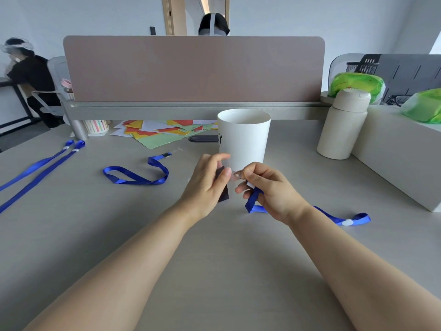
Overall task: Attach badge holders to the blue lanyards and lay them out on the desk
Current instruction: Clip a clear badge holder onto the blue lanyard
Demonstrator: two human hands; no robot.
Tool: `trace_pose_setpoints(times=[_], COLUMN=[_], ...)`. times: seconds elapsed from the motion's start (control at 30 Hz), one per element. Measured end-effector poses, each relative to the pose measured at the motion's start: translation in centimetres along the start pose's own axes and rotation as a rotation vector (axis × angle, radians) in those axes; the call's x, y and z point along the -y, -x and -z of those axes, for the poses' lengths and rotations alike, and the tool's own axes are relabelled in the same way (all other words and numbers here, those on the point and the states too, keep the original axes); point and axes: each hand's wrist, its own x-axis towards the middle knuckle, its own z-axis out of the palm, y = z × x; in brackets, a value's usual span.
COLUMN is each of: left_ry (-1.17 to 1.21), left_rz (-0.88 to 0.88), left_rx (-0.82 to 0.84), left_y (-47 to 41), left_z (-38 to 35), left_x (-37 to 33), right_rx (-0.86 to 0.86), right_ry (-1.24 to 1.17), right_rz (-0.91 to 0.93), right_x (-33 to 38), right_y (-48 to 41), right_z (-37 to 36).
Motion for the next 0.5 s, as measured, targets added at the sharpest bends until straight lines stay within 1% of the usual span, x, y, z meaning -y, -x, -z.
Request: trace_pose_setpoints(times=[0.13,0.23,0.3,0.37,0.43,0.5], left_ry=[-0.221,-0.294,-0.293,-0.239,-0.18,-0.242], left_rz=[-0.035,-0.074,-0.089,-0.082,-0.035,0.011], left_rx=[-0.111,-0.134,-0.13,-0.125,-0.112,-0.068], left_y=[-0.2,-0.3,-0.4,-0.4,-0.3,-0.3], left_z=[0.5,1.1,1.5,1.8,1.9,1.7], left_x=[-0.2,-0.3,0.0,0.3,0.1,-0.3], right_rx=[-0.091,-0.129,-0.138,-0.16,-0.17,-0.16], right_ry=[0.257,0.369,0.414,0.428,0.384,0.175], right_rz=[0.05,0.062,0.053,0.045,0.048,0.068], right_x=[0.3,0.9,1.4,1.6,1.7,1.9], right_y=[0.2,0.3,0.4,0.4,0.3,0.1], right_z=[0.2,0.5,0.8,1.1,1.0,0.6])
